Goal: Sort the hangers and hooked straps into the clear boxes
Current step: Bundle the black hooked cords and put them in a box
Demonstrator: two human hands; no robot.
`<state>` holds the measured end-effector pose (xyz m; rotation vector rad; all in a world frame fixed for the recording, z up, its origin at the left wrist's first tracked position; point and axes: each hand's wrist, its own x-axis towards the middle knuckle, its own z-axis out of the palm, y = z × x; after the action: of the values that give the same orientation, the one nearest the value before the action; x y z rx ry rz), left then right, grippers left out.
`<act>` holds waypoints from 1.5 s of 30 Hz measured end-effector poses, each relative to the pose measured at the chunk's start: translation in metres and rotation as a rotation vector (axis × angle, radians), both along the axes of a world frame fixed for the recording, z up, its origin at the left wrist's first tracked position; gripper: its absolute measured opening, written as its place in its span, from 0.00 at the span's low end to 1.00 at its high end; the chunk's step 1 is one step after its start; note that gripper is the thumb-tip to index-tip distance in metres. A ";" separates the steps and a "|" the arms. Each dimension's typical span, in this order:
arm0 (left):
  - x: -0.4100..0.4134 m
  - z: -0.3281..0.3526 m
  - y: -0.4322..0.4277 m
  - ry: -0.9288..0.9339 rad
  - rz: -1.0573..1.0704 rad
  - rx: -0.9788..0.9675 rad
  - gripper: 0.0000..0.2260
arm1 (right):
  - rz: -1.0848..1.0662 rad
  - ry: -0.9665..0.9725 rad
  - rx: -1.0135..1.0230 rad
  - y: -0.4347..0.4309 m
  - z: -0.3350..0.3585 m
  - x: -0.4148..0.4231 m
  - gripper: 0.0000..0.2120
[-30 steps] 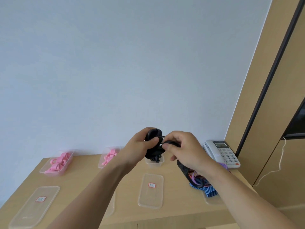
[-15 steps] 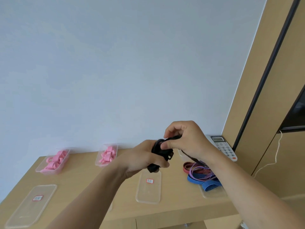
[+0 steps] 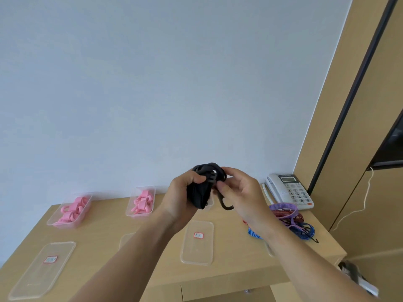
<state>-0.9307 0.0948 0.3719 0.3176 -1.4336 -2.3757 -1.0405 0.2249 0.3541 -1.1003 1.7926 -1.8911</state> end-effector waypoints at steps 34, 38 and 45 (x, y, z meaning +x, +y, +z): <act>0.009 -0.138 -0.088 -0.319 0.050 -0.650 0.43 | 0.125 -0.677 0.257 -0.113 -0.096 0.032 0.13; -0.022 -0.156 -0.104 -0.394 -0.117 -0.593 0.53 | 0.168 -0.763 0.293 -0.132 -0.121 -0.008 0.14; -0.095 -0.168 -0.136 -0.455 -0.170 -0.468 0.47 | 0.084 -0.899 0.328 -0.166 -0.150 -0.081 0.15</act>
<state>-1.0252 -0.0411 0.2044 0.6588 -2.2440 -2.0768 -1.1212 0.0592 0.2045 -0.1354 1.3967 -1.5667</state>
